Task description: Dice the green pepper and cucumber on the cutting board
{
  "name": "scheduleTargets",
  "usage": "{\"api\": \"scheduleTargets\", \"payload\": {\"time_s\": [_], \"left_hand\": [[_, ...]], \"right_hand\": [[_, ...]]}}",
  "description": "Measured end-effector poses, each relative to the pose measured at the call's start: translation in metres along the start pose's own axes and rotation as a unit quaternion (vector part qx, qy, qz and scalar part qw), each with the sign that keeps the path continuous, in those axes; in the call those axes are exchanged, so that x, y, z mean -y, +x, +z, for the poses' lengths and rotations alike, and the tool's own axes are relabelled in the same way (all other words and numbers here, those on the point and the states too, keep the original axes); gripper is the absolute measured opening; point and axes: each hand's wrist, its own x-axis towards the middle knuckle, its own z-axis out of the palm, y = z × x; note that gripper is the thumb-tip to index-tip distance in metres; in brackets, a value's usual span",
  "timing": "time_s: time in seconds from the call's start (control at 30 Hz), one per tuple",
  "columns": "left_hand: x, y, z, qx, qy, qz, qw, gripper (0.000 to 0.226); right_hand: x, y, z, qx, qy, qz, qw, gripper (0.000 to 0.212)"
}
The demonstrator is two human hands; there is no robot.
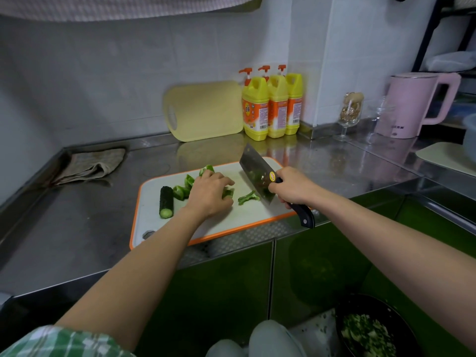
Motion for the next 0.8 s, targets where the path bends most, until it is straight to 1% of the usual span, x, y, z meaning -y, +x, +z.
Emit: {"api": "scheduleTargets", "payload": {"time_s": [0.13, 0.27, 0.4, 0.5, 0.67, 0.8], "left_hand": [[-0.003, 0.002, -0.003, 0.036, 0.039, 0.017, 0.998, 0.048], [0.002, 0.005, -0.007, 0.024, 0.064, 0.056, 0.996, 0.036], [0.008, 0.009, -0.006, 0.009, 0.056, 0.105, 0.993, 0.033], [0.009, 0.009, -0.002, 0.009, 0.059, 0.131, 0.990, 0.026], [0.011, 0.011, 0.004, -0.018, 0.054, 0.114, 0.992, 0.021], [0.010, 0.014, 0.009, -0.051, 0.003, 0.053, 0.997, 0.022]], "right_hand": [[0.000, -0.001, 0.000, 0.001, -0.005, -0.004, 1.000, 0.024], [-0.002, -0.001, -0.002, 0.001, -0.012, 0.001, 1.000, 0.023], [-0.005, 0.000, -0.003, 0.005, -0.011, 0.007, 1.000, 0.021], [-0.007, 0.000, -0.003, 0.007, -0.006, 0.010, 1.000, 0.021], [-0.007, 0.000, -0.001, 0.005, 0.000, 0.008, 1.000, 0.021], [-0.009, 0.001, -0.003, -0.002, 0.009, 0.010, 1.000, 0.023]]}}
